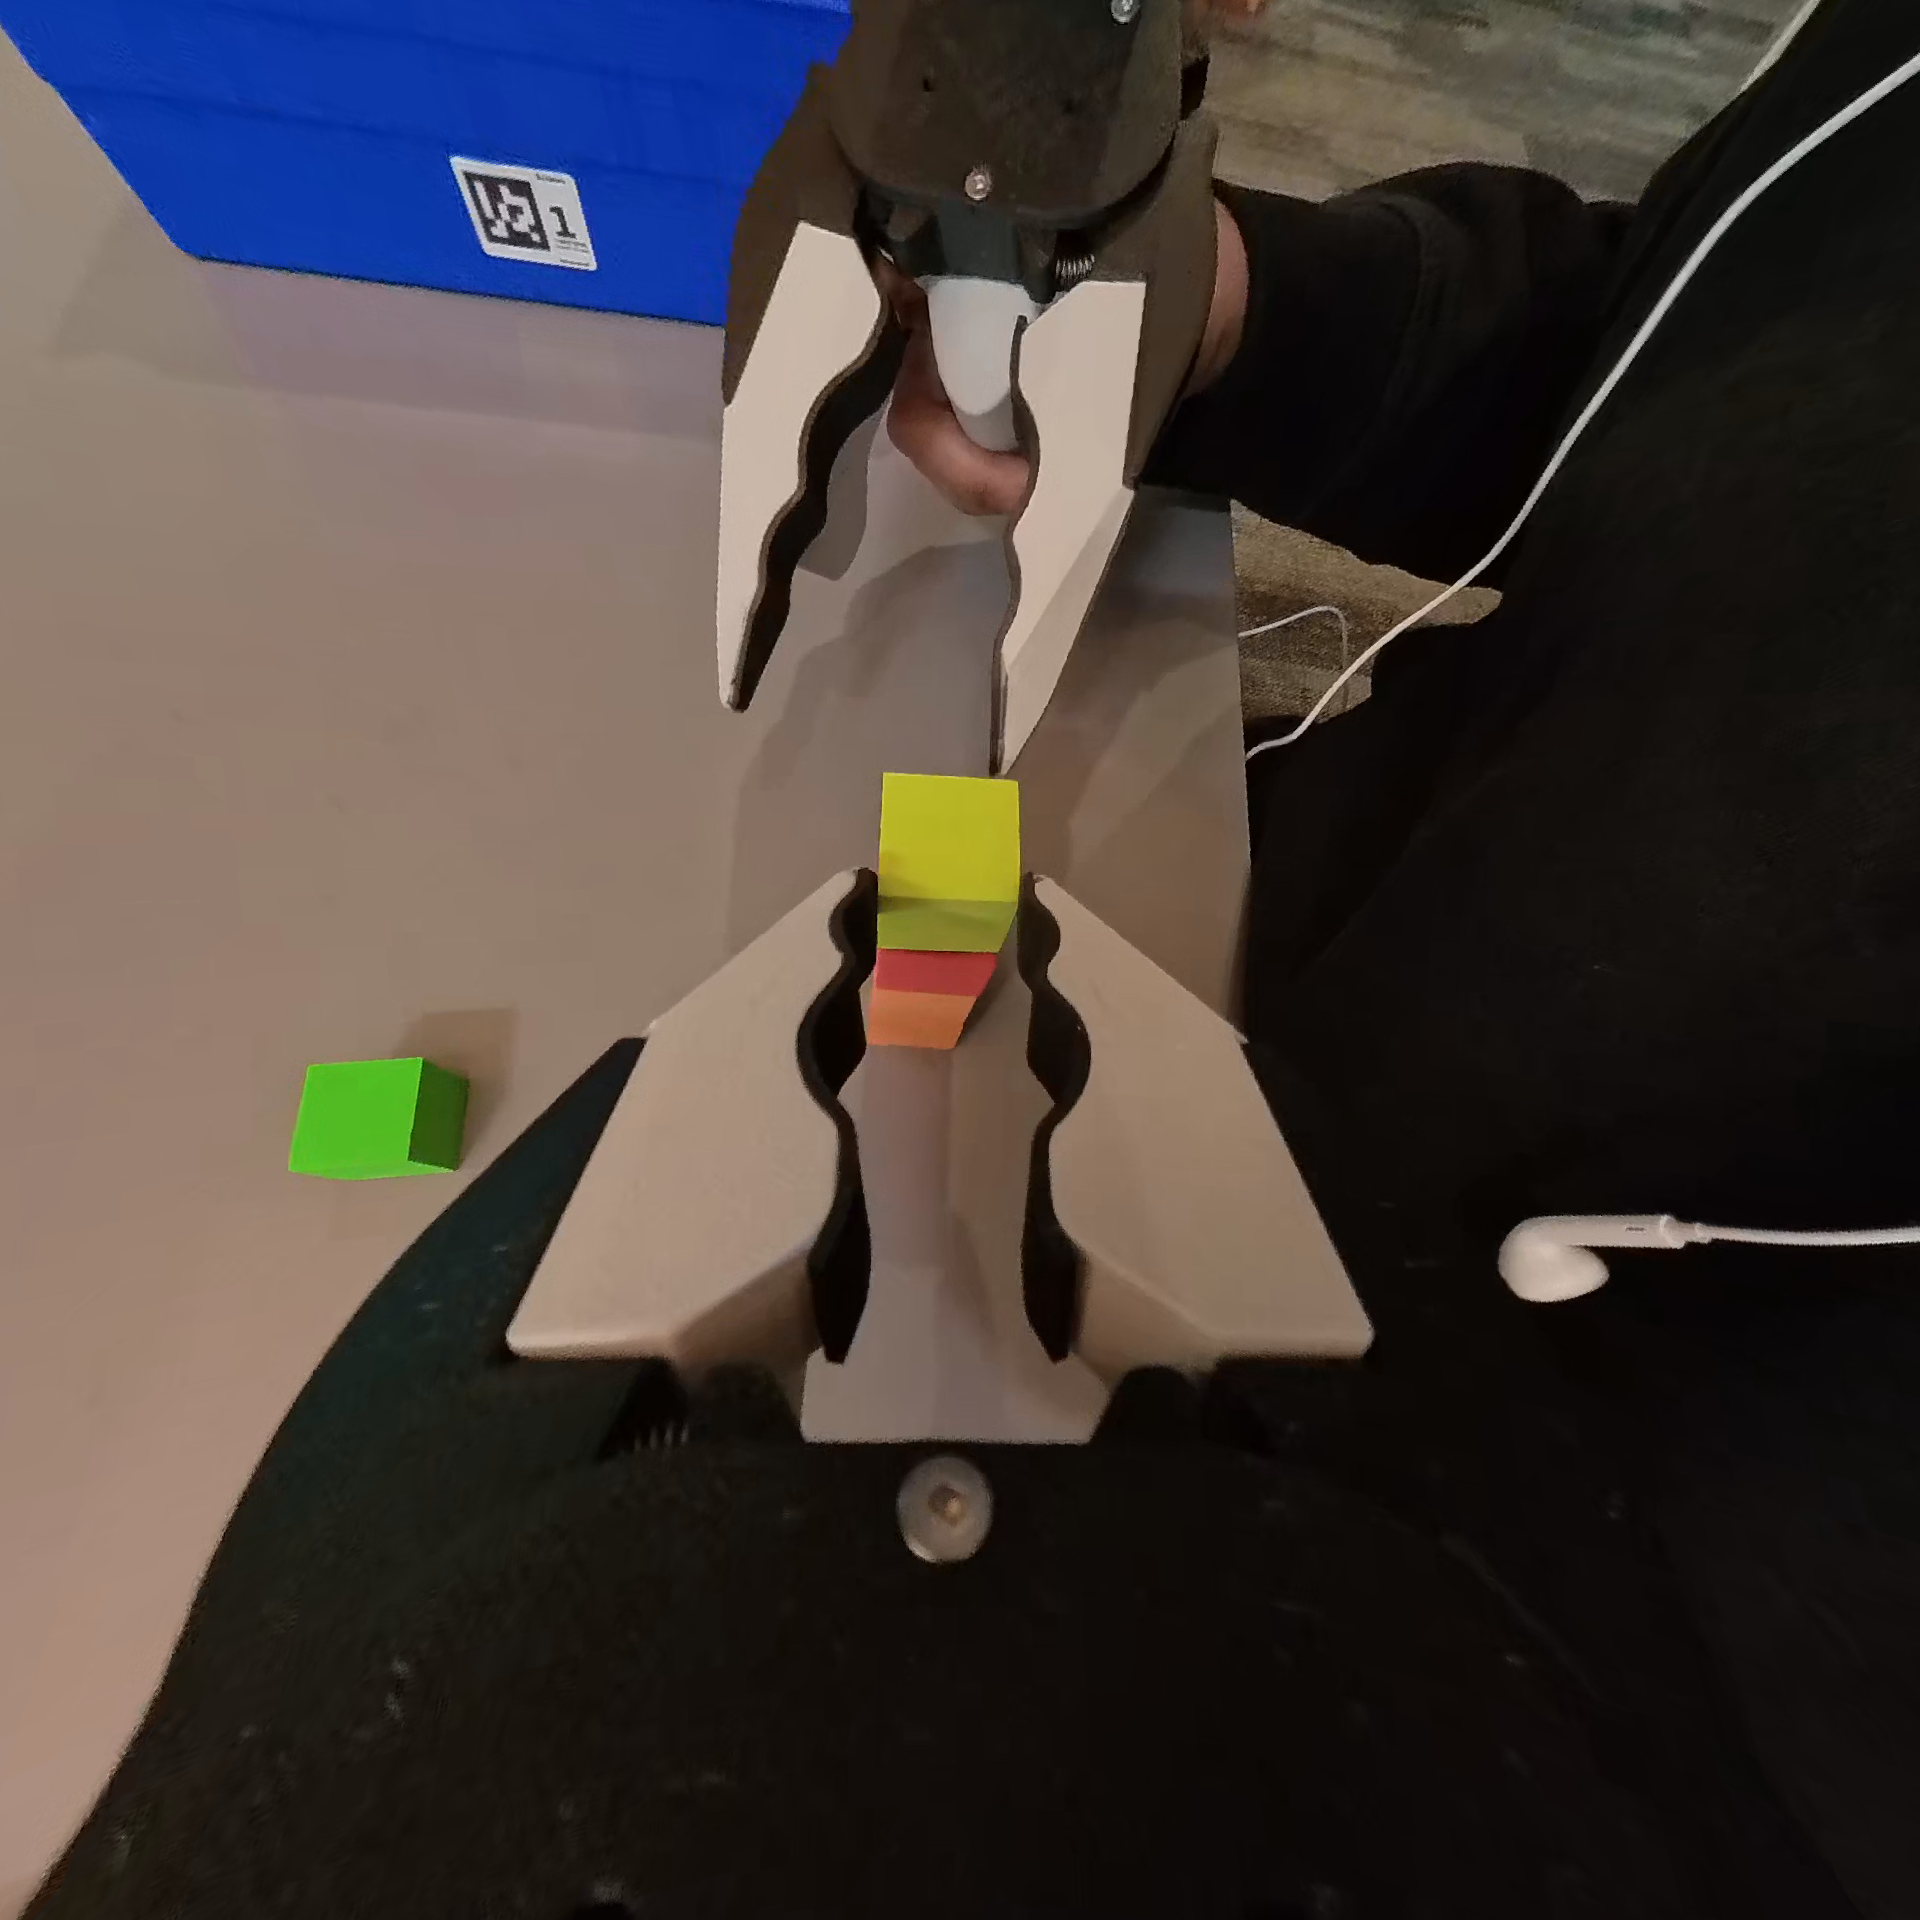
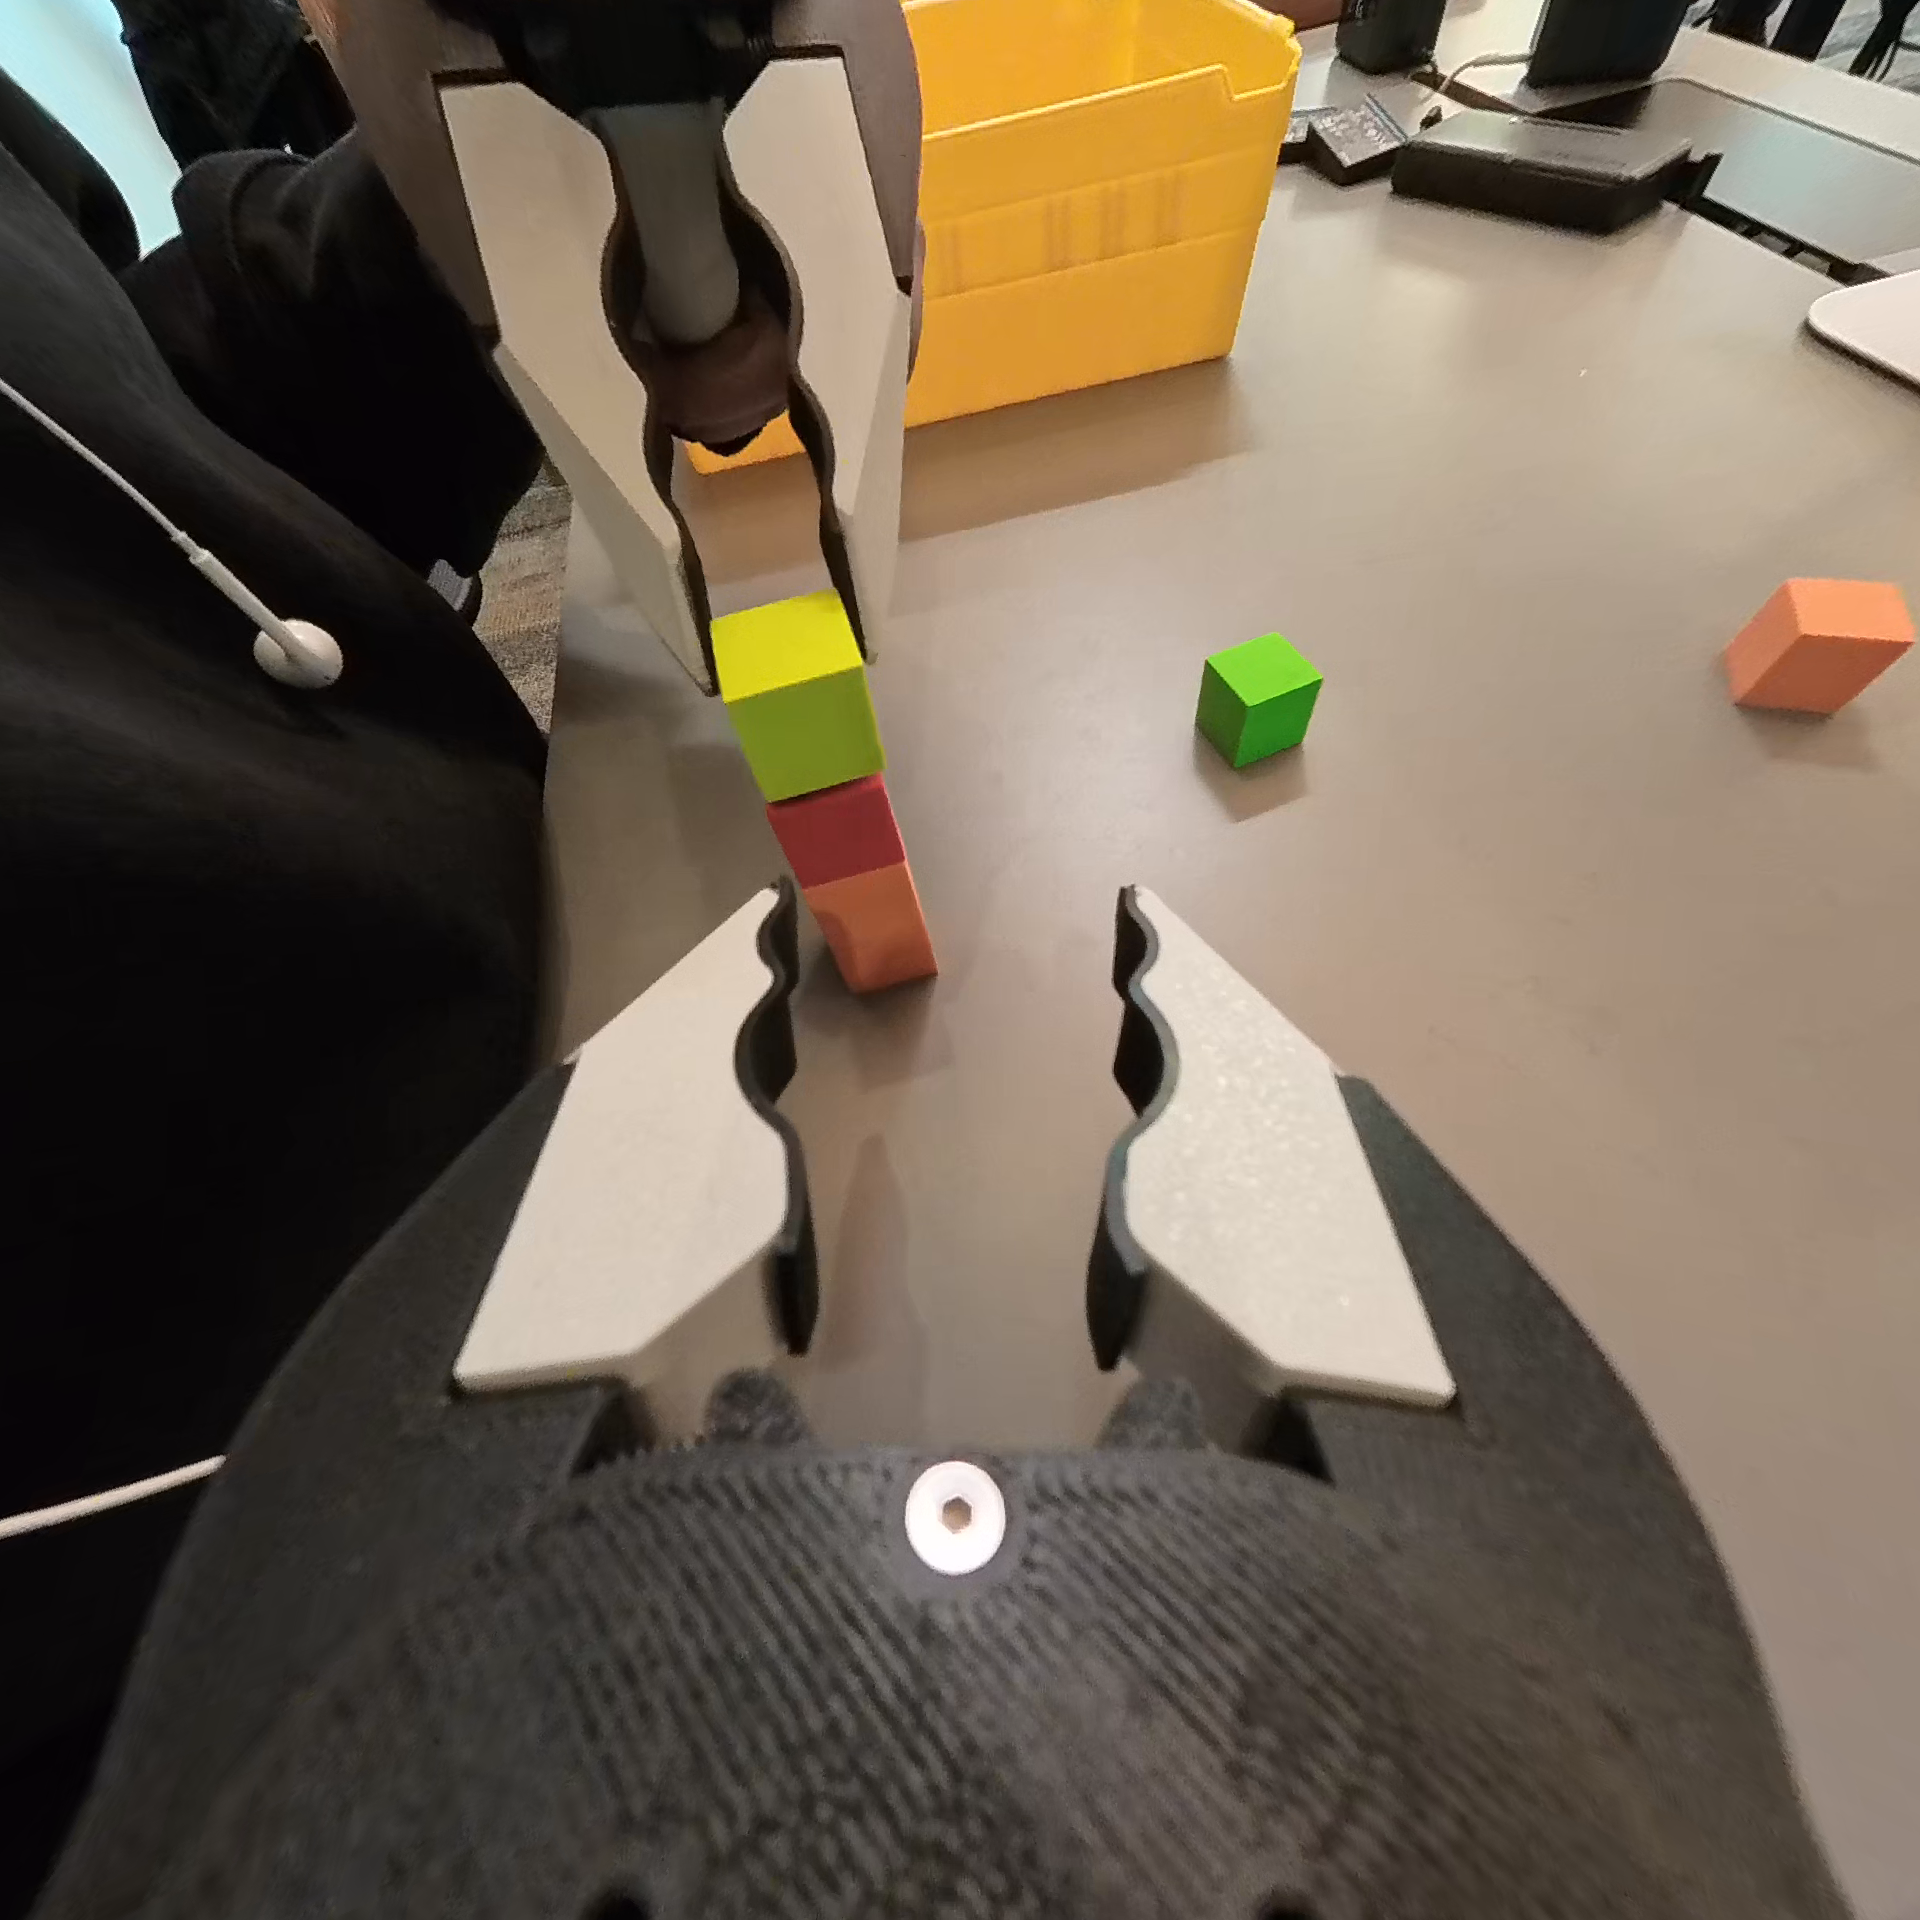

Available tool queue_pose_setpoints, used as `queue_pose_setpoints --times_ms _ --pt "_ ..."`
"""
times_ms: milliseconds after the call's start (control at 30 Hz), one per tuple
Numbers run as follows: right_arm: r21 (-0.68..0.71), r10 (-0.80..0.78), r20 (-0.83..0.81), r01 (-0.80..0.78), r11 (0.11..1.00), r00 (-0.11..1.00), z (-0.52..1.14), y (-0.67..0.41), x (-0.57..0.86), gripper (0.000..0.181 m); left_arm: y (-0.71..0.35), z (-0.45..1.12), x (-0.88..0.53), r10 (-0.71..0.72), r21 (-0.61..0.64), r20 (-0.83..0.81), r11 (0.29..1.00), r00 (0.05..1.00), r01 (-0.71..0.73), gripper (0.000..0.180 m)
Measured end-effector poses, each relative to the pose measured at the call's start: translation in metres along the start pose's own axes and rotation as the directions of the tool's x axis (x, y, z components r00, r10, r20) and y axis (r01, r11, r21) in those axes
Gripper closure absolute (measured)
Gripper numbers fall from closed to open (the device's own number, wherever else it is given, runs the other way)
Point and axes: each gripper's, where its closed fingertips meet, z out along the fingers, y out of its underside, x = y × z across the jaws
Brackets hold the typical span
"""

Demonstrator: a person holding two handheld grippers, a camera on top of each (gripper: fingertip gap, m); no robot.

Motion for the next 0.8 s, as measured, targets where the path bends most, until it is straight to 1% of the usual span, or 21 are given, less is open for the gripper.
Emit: queue_pose_setpoints --times_ms 100,667,700,800 --pt "0.000 0.001 -0.002 -0.001 1.000 1.000 -0.0005 0.0001 0.0000 0.121 0.0022 0.0001 0.0007 0.010 -0.012 -0.002 1.000 1.000 -0.010 0.157" --pt "0.000 0.006 -0.002 -0.006 1.000 1.000 -0.0001 0.0002 0.0007 0.122 0.0033 0.0017 0.0010 0.002 0.011 -0.035 1.000 0.999 -0.002 0.156" --pt "0.001 0.006 -0.002 -0.006 1.000 1.000 -0.0001 0.0001 0.0008 0.122 0.0041 0.0022 0.0008 0.004 0.007 -0.032 1.000 0.999 -0.003 0.154" --pt "0.012 0.011 0.000 -0.011 1.000 1.000 -0.0006 -0.0016 0.0017 0.121 0.0044 0.0021 0.0016 0.012 0.011 -0.023 1.000 1.000 -0.011 0.142"
